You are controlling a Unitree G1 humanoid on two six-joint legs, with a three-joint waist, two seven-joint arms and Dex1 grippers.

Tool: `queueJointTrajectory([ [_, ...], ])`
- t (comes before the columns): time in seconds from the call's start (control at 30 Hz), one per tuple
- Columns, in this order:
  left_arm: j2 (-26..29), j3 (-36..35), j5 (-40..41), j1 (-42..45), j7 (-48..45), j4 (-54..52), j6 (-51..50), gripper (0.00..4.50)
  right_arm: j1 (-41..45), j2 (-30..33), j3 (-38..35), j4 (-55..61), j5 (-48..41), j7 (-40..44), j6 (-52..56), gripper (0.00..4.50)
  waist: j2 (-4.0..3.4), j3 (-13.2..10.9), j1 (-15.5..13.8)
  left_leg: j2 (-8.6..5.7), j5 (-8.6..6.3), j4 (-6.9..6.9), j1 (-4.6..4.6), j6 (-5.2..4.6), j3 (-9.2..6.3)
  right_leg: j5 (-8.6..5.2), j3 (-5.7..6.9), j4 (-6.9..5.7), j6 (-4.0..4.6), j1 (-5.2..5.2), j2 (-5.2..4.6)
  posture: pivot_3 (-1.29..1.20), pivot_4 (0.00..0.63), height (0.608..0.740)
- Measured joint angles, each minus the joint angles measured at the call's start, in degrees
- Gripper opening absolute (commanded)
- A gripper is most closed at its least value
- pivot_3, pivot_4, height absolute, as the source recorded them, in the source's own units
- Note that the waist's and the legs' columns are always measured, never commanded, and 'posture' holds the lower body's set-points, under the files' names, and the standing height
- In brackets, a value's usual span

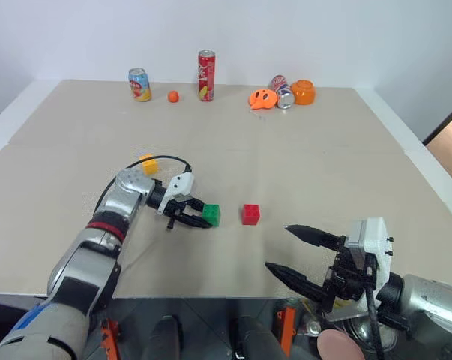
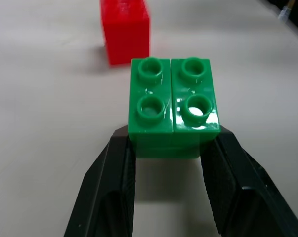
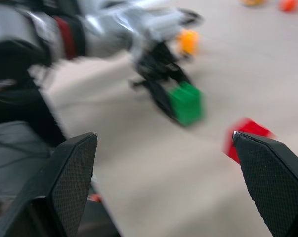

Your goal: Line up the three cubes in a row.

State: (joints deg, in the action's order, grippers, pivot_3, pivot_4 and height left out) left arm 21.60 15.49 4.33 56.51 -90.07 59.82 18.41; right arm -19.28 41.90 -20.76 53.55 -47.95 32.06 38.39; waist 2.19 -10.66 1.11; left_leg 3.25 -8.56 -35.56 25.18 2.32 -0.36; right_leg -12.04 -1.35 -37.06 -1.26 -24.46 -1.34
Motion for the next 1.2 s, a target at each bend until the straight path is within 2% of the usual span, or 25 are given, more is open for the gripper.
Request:
queueJointTrajectory([
  [0.27,-1.8,-0.74,-3.27,2.67,1.31,6.4,4.35,1.31,-9.93,-1.77,-6.17,-1.15,4.68,2.27,-4.52,4.5,0.0,0.01,-0.05,-0.03,-0.08,-0.01,-0.02,-0.13,-0.01,-0.05,0.01,0.0,-0.11,0.11,0.0,0.0,0.15,0.74],
  [0.43,-2.86,-2.0,-4.21,2.71,2.56,7.26,4.79,1.31,-8.5,-1.75,-6.23,-1.59,5.47,2.86,-5.42,4.5,0.0,0.01,-0.15,-0.07,-0.08,-0.07,-0.01,-0.13,0.0,-0.06,0.06,0.01,-0.12,0.21,-0.1,0.0,0.15,0.74],
  [0.6,-5.09,-3.62,-4.24,2.91,4.79,7.31,-0.77,1.31,-6.82,-1.5,-6.14,-2.23,5.56,3.38,-5.51,4.5,0.01,0.0,-0.1,-0.14,-0.07,-0.16,-0.01,-0.14,-0.01,-0.06,0.07,0.02,-0.15,0.24,-0.17,0.0,0.15,0.74],
  [0.8,-4.62,-4.2,-3.88,1.32,1.82,2.7,-6.03,1.31,-5.65,-1.06,-5.18,-3.4,6.26,4.46,-5.56,4.5,-0.01,0.01,-0.03,-0.11,-0.09,-0.09,-0.04,-0.18,-0.04,-0.06,0.07,0.01,-0.16,0.23,-0.1,0.0,0.15,0.74],
  [1.2,-2.34,-3.68,-5.53,0.35,1.75,0.33,-4.39,1.31,-2.65,-1.0,-3.48,-5.4,7.27,5.26,-5.79,4.5,-0.01,0.01,0.02,-0.07,-0.18,-0.03,-0.08,-0.33,-0.08,-0.05,0.07,0.0,-0.17,0.21,-0.01,0.0,0.15,0.74],
])
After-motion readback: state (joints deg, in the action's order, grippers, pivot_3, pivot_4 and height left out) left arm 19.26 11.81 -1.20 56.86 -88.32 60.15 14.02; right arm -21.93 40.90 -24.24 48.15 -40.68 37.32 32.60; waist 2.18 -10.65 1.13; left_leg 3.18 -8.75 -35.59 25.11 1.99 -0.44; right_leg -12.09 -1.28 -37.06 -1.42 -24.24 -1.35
